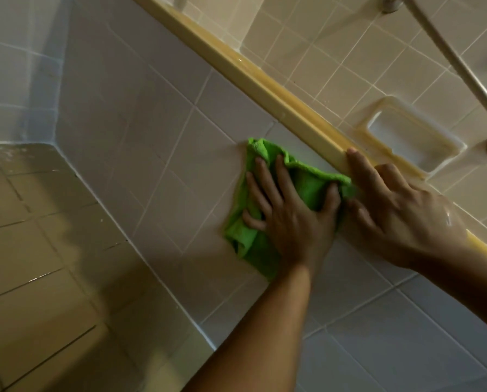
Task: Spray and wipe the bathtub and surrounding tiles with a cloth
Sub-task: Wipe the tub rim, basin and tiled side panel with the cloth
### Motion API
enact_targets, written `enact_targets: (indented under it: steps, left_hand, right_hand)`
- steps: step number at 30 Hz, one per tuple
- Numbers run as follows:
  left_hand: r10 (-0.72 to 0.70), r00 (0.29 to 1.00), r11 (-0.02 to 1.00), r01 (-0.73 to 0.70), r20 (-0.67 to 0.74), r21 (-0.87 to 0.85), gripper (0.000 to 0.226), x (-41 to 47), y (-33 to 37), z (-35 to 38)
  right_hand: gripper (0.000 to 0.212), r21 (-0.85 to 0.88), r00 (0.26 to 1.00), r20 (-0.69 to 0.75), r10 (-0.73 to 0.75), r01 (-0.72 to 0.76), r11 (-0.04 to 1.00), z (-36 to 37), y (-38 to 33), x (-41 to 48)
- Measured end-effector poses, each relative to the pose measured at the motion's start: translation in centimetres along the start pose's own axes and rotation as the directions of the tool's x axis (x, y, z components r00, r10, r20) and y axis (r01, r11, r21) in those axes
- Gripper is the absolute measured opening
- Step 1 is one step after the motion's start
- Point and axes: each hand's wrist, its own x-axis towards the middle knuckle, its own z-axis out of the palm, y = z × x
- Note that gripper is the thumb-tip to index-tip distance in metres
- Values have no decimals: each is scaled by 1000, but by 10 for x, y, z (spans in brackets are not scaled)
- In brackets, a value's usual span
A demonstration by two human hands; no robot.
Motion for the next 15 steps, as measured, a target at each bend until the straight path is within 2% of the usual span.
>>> enact_targets:
  steps: [10, 15]
  left_hand:
    - [-19, 1000, 1000, 19, -19, -3, 102, 54, -5, -3]
    - [-148, 989, 989, 148, 2, -22, 102, 74, -19, -4]
  right_hand:
    - [78, -2, 997, 41, -61, 61, 998, -1, -2, 20]
    - [74, 46, 992, 31, -118, 117, 992, -2, -6, 46]
